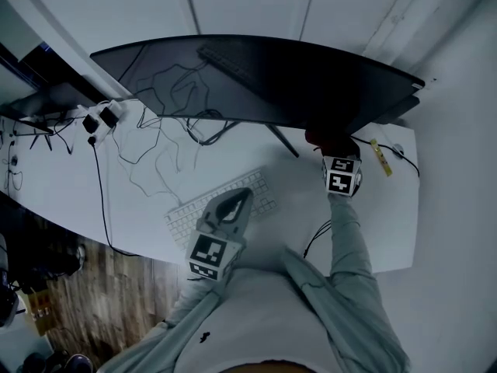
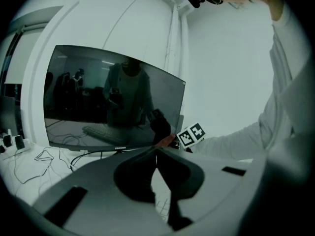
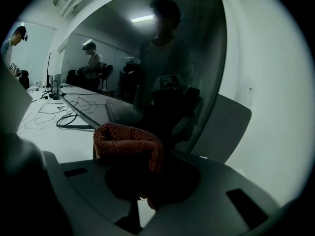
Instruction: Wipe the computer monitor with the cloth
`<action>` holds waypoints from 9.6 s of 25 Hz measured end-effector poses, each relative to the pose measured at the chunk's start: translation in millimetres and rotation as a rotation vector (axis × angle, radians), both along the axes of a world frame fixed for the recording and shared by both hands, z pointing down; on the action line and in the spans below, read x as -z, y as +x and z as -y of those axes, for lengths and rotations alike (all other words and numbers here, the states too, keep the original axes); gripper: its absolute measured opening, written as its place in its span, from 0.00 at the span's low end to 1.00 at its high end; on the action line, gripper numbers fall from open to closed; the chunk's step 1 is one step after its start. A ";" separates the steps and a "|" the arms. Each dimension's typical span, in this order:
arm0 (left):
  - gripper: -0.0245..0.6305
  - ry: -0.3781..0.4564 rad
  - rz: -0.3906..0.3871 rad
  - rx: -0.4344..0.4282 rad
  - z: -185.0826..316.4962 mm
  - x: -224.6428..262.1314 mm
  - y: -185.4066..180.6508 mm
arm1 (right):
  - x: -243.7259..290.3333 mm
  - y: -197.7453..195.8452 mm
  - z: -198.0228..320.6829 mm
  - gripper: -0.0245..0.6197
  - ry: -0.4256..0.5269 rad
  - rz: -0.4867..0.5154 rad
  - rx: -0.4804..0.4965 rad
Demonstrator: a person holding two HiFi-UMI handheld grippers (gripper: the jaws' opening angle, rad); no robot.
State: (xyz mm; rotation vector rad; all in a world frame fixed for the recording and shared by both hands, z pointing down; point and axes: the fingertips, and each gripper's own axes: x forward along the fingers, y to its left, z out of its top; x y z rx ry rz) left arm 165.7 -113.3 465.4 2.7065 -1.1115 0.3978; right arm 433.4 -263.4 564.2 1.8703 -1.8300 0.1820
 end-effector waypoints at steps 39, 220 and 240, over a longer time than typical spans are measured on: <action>0.07 0.092 -0.052 0.000 -32.4 37.5 36.4 | 166.8 59.6 -23.2 0.10 0.288 -0.073 -0.030; 0.07 0.054 -0.068 0.151 16.1 -8.1 -305.9 | 103.5 -362.1 -148.9 0.10 0.264 0.295 0.279; 0.07 0.070 -0.081 0.157 16.4 -4.9 -308.0 | 96.9 -369.2 -144.1 0.10 0.226 0.284 0.306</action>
